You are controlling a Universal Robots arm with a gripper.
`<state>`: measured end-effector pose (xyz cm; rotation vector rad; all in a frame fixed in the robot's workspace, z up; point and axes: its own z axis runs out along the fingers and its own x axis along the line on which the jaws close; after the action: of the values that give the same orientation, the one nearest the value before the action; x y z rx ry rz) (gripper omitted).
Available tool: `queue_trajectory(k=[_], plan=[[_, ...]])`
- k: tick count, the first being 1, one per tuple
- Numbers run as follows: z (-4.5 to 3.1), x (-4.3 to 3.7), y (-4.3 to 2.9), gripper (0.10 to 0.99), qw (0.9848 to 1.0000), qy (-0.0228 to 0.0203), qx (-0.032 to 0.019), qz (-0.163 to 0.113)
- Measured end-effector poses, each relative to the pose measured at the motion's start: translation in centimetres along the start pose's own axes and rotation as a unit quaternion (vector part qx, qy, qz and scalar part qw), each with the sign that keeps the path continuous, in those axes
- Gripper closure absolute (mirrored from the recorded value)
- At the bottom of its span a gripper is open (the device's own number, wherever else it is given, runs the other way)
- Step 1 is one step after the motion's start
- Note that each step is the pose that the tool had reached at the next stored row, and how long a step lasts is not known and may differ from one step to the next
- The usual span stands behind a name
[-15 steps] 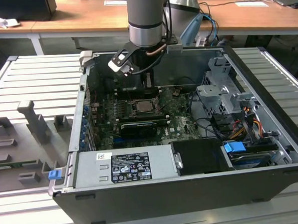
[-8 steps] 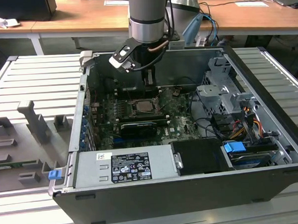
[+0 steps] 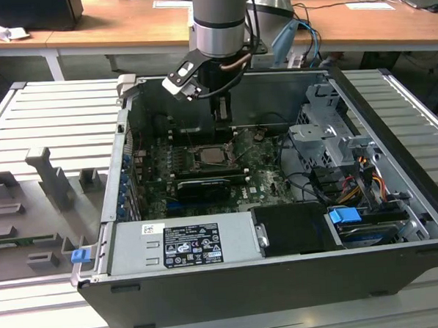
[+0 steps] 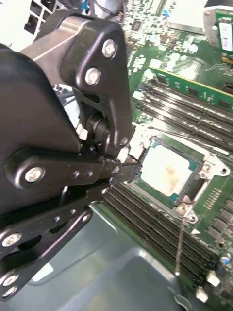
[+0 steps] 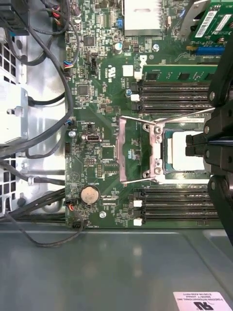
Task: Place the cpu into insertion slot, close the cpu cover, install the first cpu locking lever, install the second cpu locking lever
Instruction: 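Close the cpu cover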
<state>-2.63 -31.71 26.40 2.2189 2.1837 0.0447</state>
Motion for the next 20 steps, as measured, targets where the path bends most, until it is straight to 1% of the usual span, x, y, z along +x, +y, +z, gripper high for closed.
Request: queue_trajectory(k=[1,3,4,5,6,8,9,11,12,13,17,20], plan=[[-0.37,0.0,0.02,0.98,1.0,0.0,0.0,0.0],[-0.86,0.0,0.03,0.98,1.0,0.0001,0.0,0.0],[-1.37,0.01,0.06,0.98,1.0,0.0001,0.0,0.0],[-1.58,0.0,0.13,0.98,1.0,0.0,0.0,0.0],[-1.56,0.02,0.5,0.98,1.0,0.0001,0.0002,0.0],[-1.55,0.02,1.0,0.98,1.0,0.0,0.0005,0.0],[-1.69,0.02,1.24,0.98,1.0,-0.0001,0.001,0.0],[-2.06,0.02,1.29,0.98,1.0,0.0,0.0013,0.0],[-2.1,0.02,1.35,0.98,1.0,0.0,0.0014,0.0],[-2.08,0.03,1.57,0.98,1.0,0.0002,0.0014,0.0],[-1.95,0.06,3.29,0.98,1.0,0.0001,0.0034,-0.002],[-1.68,-0.02,3.74,0.98,1.0,0.0005,0.0035,-0.007]])
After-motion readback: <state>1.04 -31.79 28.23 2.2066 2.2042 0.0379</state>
